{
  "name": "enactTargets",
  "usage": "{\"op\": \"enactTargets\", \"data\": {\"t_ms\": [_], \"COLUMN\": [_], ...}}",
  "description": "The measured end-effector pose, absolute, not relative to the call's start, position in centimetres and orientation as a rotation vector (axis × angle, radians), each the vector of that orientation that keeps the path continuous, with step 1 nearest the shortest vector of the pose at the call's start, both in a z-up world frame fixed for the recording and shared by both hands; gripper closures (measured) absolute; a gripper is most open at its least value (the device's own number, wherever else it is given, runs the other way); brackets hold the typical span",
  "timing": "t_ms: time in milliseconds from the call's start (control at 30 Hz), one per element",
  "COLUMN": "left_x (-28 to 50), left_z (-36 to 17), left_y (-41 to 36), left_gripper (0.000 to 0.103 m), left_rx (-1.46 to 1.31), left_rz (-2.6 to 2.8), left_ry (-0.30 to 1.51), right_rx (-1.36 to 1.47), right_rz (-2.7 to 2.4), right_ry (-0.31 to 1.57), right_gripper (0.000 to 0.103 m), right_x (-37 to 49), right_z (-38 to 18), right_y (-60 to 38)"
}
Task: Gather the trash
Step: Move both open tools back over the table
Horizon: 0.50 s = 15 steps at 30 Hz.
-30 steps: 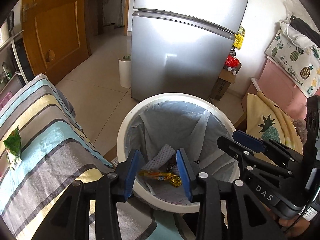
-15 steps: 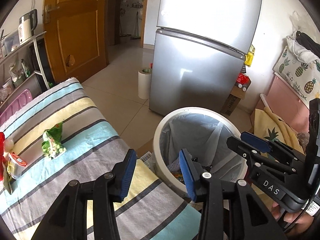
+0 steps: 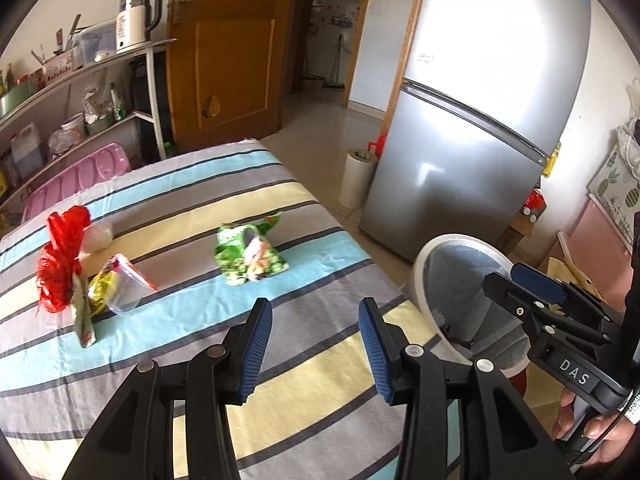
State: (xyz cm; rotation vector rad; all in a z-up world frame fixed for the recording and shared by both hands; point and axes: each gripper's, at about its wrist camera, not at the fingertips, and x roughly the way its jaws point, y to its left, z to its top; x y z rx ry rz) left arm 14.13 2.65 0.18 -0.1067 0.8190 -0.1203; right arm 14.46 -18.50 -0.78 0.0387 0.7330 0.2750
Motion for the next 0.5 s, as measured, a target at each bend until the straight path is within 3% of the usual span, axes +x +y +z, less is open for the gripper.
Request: {"op": "enactTargets", "data": {"t_ms": [500], "left_x": [12.7], "left_z": [0.4], "left_y": [16.2], "left_gripper": [0.049], "left_rx": [-0.208], "left_rz": [0.101], "left_ry": [0.791], "right_rx": [-0.02], "right_rz": [0.438], "right_ry": [0.762], "right_gripper": [0.048], "right_x": [17.5], "right_z": [-1.3], "right_y": [-9.5]}}
